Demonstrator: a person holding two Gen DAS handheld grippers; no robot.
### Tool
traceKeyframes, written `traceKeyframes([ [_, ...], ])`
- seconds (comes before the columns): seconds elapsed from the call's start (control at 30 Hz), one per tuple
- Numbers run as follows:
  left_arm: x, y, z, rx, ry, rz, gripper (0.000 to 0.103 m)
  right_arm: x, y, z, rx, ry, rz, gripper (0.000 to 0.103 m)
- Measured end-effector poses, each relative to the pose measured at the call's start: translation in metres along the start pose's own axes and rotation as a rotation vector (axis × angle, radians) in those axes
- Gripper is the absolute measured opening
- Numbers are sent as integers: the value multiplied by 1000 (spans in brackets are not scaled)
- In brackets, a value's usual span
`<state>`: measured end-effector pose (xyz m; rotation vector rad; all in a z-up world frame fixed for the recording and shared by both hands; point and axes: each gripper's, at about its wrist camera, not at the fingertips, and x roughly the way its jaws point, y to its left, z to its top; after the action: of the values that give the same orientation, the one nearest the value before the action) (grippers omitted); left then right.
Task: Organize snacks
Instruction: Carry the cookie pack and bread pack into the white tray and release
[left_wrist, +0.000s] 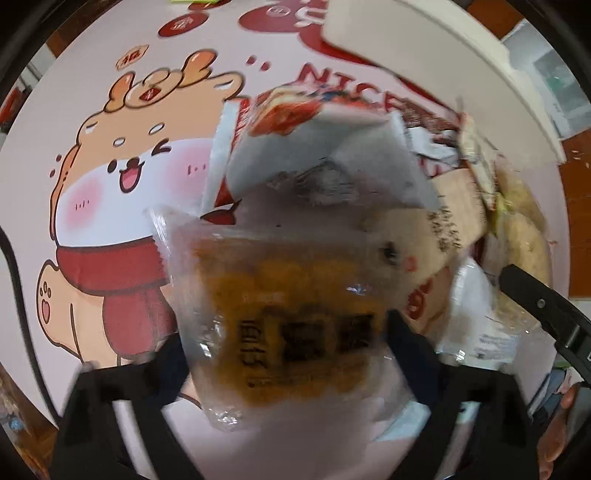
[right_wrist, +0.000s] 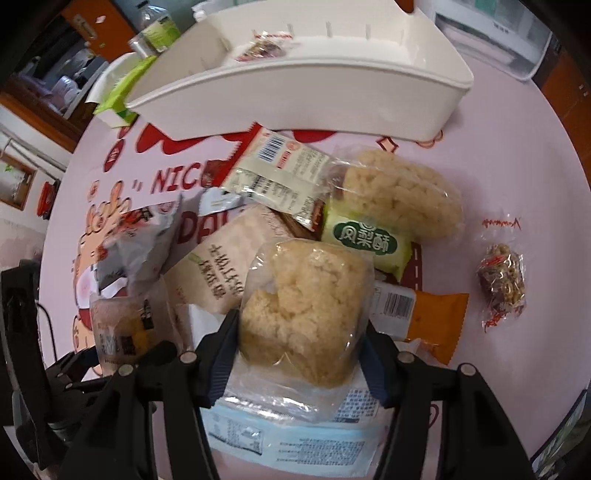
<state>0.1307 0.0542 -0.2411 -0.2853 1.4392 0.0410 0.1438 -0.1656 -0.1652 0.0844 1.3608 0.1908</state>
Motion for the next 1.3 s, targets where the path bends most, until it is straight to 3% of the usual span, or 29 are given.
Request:
traceKeyframes([
  [0.2, -15, -3, -10, 38, -19, 51, 80, -28, 9, -4, -39, -66, 16, 60],
  [0.37, -45, -5, -11, 62, -56, 34, 79, -57, 8, -5, -47, -121, 44, 59],
  [0.47, -81, -14, -11, 95, -124, 24, 79, -80, 5, -1, -50, -167, 61, 59],
  [0.87, -253, -72, 55, 277, -521, -21, 80, -176, 3, 33, -60, -404, 36, 60],
  [1.13, -304, -102, 85, 348, -638, -34, 80, -239, 1, 86, -42, -555, 5, 60],
  [1.3, -305, -118, 115, 370, -680, -17, 80, -251, 2, 117, -25, -616, -31, 60],
])
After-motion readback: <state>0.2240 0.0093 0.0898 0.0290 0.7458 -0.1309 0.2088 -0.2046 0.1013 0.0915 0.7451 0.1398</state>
